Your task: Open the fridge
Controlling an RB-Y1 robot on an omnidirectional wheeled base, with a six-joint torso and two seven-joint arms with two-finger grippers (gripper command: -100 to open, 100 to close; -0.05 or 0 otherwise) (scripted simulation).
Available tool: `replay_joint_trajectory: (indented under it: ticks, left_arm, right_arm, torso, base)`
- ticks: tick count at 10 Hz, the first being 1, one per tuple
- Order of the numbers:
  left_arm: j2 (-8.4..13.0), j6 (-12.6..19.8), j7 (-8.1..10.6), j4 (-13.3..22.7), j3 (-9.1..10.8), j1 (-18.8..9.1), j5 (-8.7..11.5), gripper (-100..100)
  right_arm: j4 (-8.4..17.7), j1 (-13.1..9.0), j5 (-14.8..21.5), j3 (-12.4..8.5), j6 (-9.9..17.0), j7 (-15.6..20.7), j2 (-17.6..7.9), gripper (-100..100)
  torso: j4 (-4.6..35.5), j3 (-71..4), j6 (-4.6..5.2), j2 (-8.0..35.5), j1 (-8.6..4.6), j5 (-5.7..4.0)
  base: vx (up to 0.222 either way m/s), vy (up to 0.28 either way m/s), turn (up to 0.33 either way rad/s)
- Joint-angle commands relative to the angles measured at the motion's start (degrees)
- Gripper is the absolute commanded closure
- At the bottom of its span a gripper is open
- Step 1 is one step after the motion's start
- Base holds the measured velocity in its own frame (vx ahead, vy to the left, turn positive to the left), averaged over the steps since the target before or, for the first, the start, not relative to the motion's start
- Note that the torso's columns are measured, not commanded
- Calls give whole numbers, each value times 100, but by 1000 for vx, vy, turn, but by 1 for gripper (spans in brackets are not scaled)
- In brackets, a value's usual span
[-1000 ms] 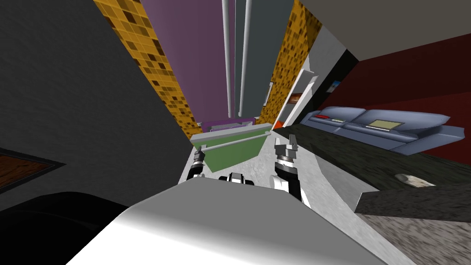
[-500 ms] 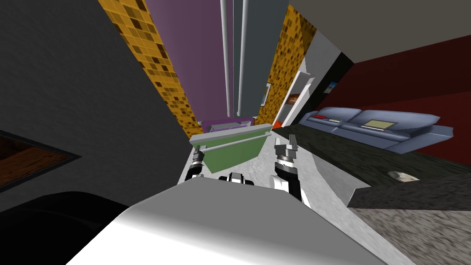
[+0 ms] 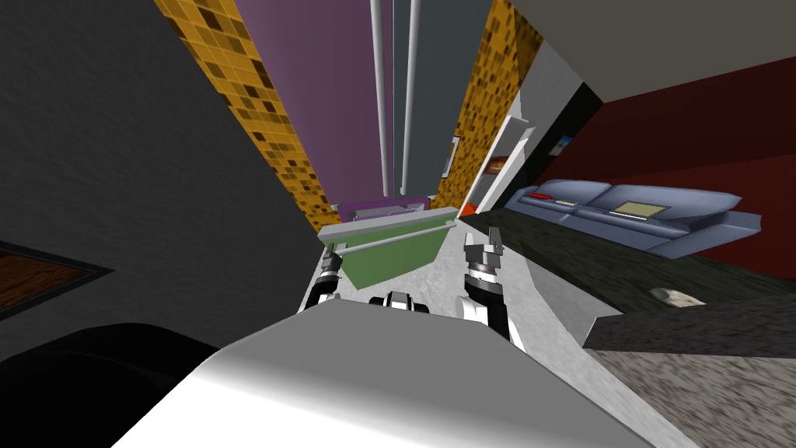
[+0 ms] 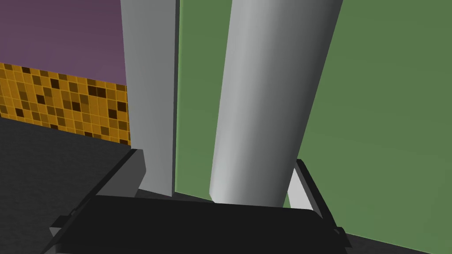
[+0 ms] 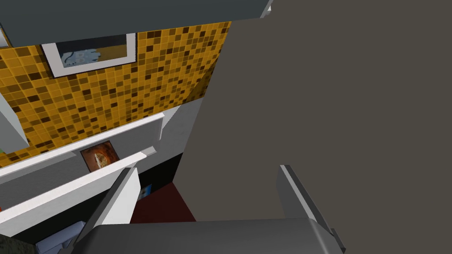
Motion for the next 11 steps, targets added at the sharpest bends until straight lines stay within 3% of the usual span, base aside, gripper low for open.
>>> replay_joint_trajectory:
  ticks: [1,4,5,6,11]
  left_arm:
    - [15,200,12,-338,23,103,30,-100]
    - [33,429,23,-654,53,205,66,-100]
    - [10,450,20,-524,22,245,56,-100]
    - [8,487,20,-525,19,262,56,0]
    - [-4,544,17,-457,3,300,54,0]
  right_arm:
    - [0,0,0,0,0,0,0,0]
    - [0,0,0,0,0,0,0,0]
    - [0,0,0,0,0,0,0,0]
    - [0,0,0,0,0,0,0,0]
    - [0,0,0,0,0,0,0,0]
  torso:
    - [6,1,1,3,-4,-6]
    - [28,8,-5,23,-21,-30]
    - [38,12,-7,34,-31,-40]
    - [24,14,-3,29,-26,-26]
    - [-10,-10,2,-19,11,7]
  base:
    - [0,-11,-13]
    - [4,-11,-8]
    - [9,1,-3]
    - [5,1,-3]
    - [0,0,0]
